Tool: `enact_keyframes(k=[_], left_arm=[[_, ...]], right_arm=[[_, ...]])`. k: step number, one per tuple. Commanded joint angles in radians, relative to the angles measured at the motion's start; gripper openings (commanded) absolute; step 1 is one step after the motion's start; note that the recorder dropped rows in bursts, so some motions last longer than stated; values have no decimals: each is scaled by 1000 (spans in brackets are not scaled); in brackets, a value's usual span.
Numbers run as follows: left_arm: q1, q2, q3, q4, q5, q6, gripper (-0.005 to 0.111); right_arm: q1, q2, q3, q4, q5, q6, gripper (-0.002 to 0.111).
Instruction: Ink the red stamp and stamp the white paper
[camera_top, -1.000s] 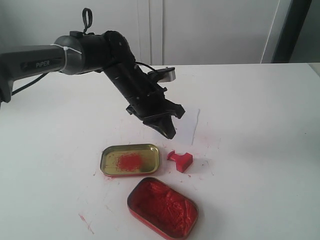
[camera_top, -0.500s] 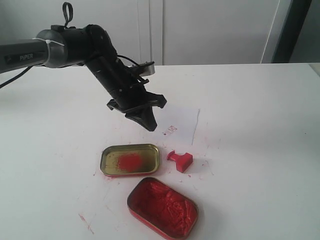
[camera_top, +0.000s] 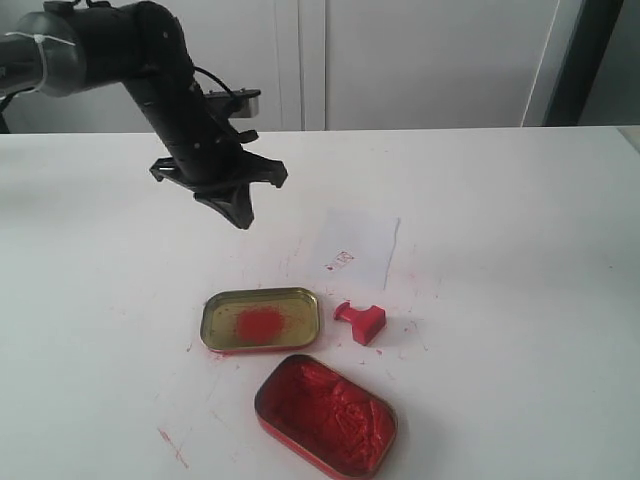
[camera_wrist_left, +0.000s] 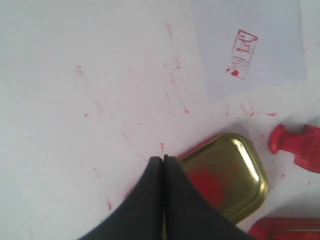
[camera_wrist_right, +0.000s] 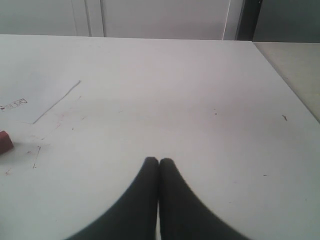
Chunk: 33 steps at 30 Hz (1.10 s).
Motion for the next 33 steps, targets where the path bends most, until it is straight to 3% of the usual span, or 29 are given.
enact_keyframes(k=[1, 21, 26, 33], left_arm=[[19, -37, -5, 96, 52, -86, 0], [224, -142, 2, 169, 259, -97, 0], [260, -224, 122, 173, 213, -90, 0], [260, -395, 301, 182, 116, -62, 0]], right_arm=[[4, -4, 4, -4, -12, 2, 0], [4, -4, 4, -4, -12, 2, 0], [4, -4, 4, -4, -12, 2, 0], [4, -4, 4, -4, -10, 2, 0]])
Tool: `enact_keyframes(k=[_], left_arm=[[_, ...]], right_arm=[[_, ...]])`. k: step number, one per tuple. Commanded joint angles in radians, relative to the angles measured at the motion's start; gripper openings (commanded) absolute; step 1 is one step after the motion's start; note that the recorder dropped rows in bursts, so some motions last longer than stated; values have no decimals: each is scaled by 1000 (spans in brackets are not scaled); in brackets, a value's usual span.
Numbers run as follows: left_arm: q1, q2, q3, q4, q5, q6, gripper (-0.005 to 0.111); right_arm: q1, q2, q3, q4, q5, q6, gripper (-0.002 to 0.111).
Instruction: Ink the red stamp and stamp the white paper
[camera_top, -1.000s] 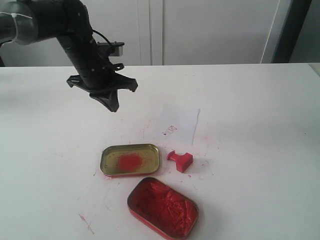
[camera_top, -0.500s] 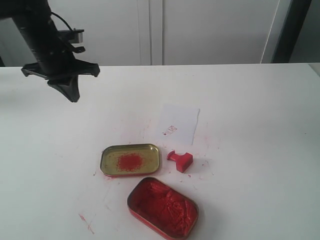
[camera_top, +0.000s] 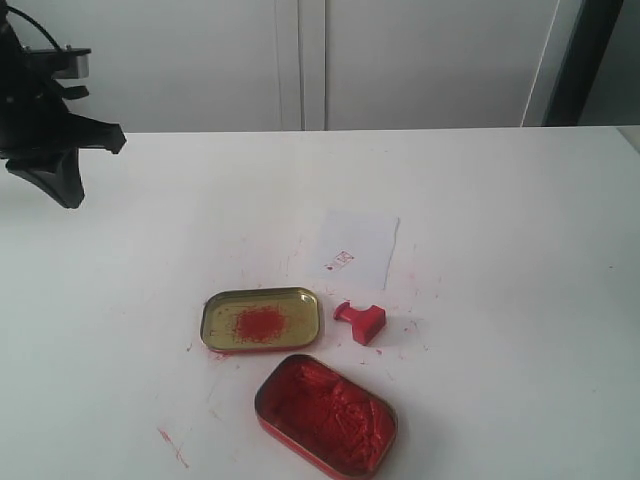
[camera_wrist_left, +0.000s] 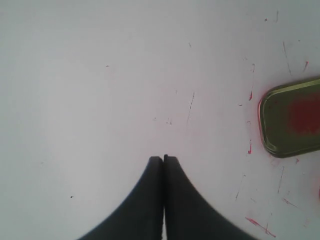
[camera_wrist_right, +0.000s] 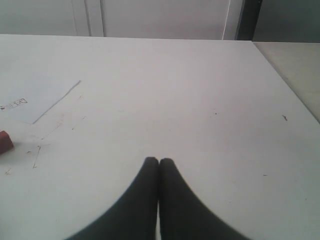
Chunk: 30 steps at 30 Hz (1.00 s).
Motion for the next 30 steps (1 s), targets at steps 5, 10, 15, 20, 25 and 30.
enact_keyframes(k=[5, 10, 15, 20, 25, 30], left_arm=[[3, -180, 181, -4, -57, 6, 0], [3, -294, 306, -4, -116, 6, 0], [3, -409, 430, -4, -191, 6, 0], [3, -529, 556, -4, -238, 6, 0], [3, -643, 664, -4, -267, 9, 0], [3, -742, 753, -4, -269, 9, 0]], right_arm=[[4, -4, 4, -4, -10, 1, 0], [4, -4, 4, -4, -10, 1, 0], [4, -4, 4, -4, -10, 1, 0], [4, -4, 4, -4, -8, 1, 0], [4, -4, 4, -4, -8, 1, 0], [4, -4, 4, -4, -8, 1, 0]])
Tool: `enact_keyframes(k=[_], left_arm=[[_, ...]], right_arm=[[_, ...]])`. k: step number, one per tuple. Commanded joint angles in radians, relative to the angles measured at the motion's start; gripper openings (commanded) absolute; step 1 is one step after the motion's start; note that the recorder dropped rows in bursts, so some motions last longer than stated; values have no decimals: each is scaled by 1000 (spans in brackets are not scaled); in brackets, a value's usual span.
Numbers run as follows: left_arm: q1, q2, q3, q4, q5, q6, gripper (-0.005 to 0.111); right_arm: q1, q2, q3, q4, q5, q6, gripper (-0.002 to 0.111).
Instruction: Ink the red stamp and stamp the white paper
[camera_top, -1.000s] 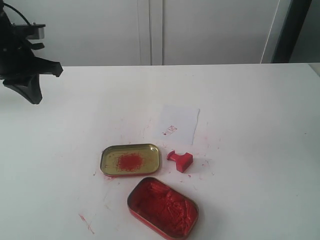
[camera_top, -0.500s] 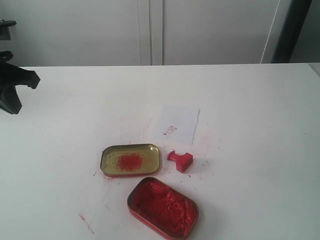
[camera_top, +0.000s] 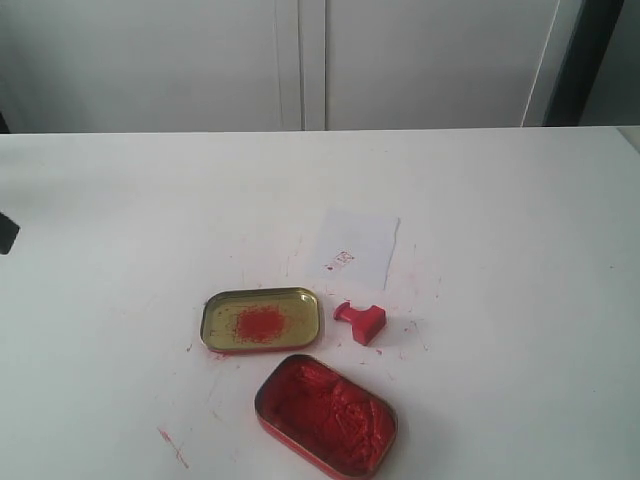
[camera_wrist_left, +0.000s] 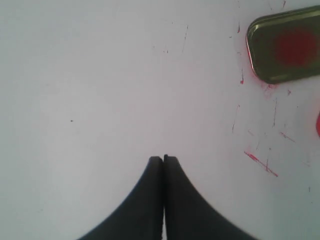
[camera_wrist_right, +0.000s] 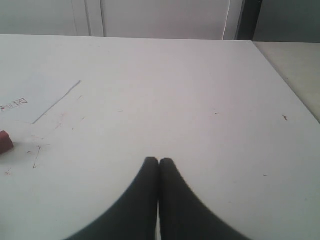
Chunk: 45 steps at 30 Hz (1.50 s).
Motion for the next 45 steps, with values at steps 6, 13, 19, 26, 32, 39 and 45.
enact_keyframes(k=[6, 13, 19, 26, 32, 39, 45], left_arm=[[3, -114, 89, -6, 168, 3, 0], [3, -115, 89, 52, 232, 3, 0], [3, -115, 89, 52, 203, 3, 0], [3, -116, 89, 52, 166, 0, 0], [3, -162, 89, 26, 46, -34, 0], [36, -274, 103, 14, 22, -36, 0], [163, -428, 326, 3, -157, -38, 0]], right_arm=[[4, -4, 4, -4, -8, 1, 0], [4, -4, 4, -2, -8, 1, 0], [4, -4, 4, -2, -8, 1, 0], [4, -4, 4, -2, -8, 1, 0], [4, -4, 4, -2, -8, 1, 0], [4, -4, 4, -2, -8, 1, 0], [4, -4, 4, -2, -8, 1, 0]])
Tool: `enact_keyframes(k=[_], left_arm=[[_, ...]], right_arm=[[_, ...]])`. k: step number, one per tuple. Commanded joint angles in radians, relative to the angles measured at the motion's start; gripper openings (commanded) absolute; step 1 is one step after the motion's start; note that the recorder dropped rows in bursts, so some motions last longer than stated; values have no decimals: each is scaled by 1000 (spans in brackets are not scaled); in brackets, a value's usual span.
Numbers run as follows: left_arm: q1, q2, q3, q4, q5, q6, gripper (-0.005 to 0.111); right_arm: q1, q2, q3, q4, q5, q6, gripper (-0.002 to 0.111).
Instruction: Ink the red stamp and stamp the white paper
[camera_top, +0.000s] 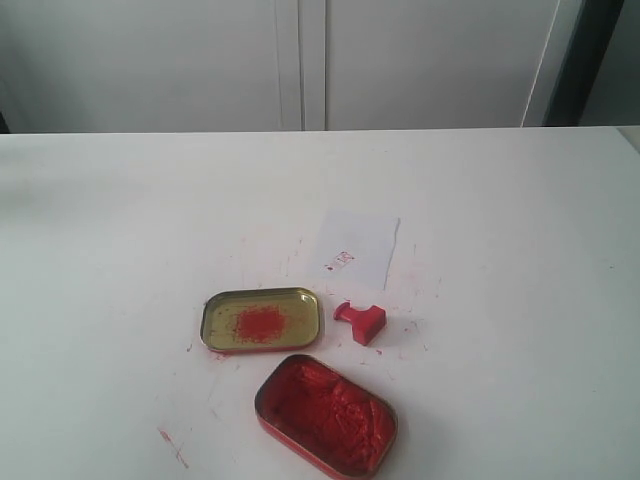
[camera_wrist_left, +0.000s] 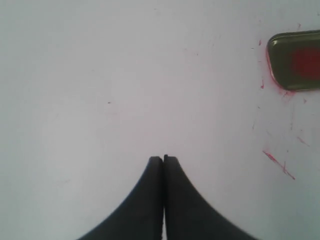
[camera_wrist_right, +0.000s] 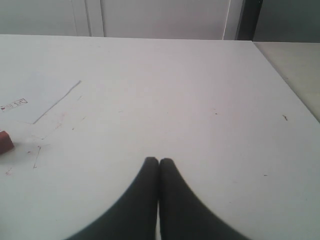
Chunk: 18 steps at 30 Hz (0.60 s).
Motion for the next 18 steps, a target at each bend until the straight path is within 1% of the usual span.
enact_keyframes(k=[1, 3, 6, 9, 11, 18], left_arm=[[51, -107, 156, -23, -158, -15, 0], [51, -181, 281, -23, -286, -17, 0], [51, -255, 418, -23, -385, -14, 0], [51, -352, 571, -23, -530, -13, 0], [51, -413, 651, -23, -575, -13, 0], [51, -564, 768, -23, -599, -10, 0]], right_arm=[[4, -4, 4, -2, -8, 1, 0], [4, -4, 4, -2, -8, 1, 0], [4, -4, 4, -2, -8, 1, 0], [4, -4, 4, -2, -8, 1, 0], [4, -4, 4, -2, -8, 1, 0], [4, -4, 4, -2, -8, 1, 0]])
